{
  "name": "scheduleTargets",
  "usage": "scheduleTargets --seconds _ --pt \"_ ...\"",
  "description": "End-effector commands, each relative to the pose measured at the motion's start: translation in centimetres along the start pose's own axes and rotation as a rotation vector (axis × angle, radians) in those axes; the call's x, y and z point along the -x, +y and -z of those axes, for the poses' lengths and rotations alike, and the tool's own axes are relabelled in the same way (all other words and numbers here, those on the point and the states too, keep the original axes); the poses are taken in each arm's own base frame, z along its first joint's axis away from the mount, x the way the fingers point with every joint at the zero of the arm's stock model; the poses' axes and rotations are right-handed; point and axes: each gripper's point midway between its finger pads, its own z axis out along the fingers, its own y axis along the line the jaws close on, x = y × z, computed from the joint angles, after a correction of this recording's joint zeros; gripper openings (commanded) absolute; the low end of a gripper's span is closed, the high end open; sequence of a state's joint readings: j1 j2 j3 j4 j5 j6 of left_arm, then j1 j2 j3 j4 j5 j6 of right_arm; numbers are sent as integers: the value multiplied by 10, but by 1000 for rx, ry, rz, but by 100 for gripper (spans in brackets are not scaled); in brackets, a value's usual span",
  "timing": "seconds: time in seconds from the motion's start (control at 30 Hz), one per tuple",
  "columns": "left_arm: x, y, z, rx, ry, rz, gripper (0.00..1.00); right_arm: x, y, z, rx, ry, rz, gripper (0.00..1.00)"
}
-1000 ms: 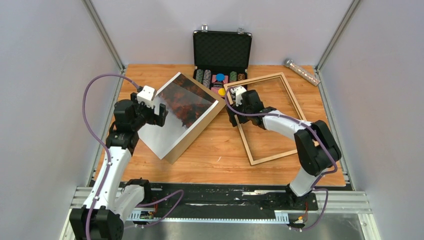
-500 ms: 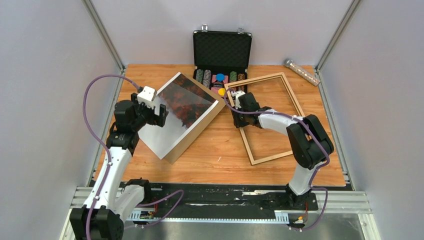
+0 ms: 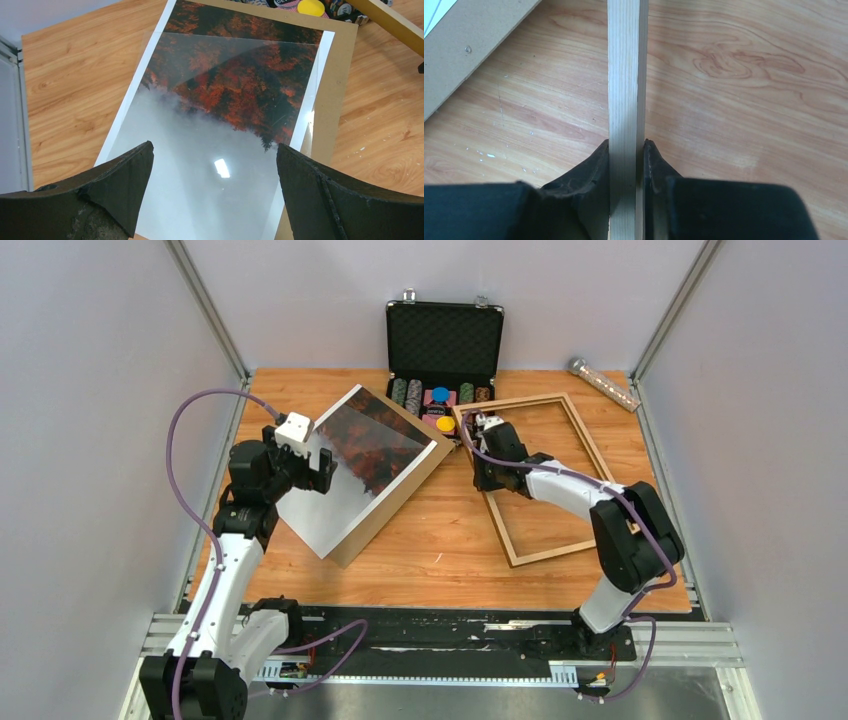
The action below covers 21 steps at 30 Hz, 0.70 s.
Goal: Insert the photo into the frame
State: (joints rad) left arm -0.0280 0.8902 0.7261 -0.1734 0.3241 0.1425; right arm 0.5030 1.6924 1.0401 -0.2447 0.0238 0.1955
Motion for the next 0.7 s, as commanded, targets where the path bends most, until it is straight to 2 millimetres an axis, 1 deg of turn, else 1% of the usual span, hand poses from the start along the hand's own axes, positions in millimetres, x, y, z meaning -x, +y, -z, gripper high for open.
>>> scheduleTargets --seconds 0.0,0.1,0.2,0.37,0.53,0.67 --pt "9 3 -4 4 -42 -26 100 28 -9 20 -66 -122 -106 0" --pt "11 4 -6 2 -43 -25 100 24 -21 22 -94 -128 -169 0" --pt "11 6 -10 1 -35 -25 100 18 -38 21 -123 -122 -239 0" --pt "13 8 -14 2 -32 -36 100 12 -56 21 -146 -117 -339 0" --pt "16 9 -19 0 -39 -30 100 13 -63 21 -162 -132 -404 0" --pt "15 9 -24 -7 -37 -15 100 11 -69 10 -193 -105 -420 0"
